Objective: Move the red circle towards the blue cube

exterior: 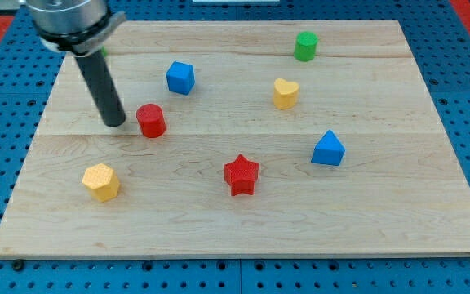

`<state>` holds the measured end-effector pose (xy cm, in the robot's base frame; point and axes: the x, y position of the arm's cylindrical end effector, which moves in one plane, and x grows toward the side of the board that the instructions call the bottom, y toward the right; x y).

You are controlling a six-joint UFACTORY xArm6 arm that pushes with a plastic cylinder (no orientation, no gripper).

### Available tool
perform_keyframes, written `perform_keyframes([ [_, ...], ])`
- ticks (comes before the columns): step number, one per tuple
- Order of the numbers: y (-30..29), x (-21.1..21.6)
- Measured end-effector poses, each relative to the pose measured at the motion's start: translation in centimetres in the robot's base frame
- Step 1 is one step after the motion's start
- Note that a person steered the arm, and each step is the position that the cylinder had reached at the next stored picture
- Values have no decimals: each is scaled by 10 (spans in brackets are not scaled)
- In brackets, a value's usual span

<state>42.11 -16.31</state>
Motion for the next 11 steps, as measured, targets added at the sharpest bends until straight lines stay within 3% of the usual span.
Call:
perform_keyframes([
  [2, -29, 35],
  [5, 45, 16],
  [6, 55, 57],
  [8, 144, 35],
  [9, 167, -8],
  [11, 113, -51],
])
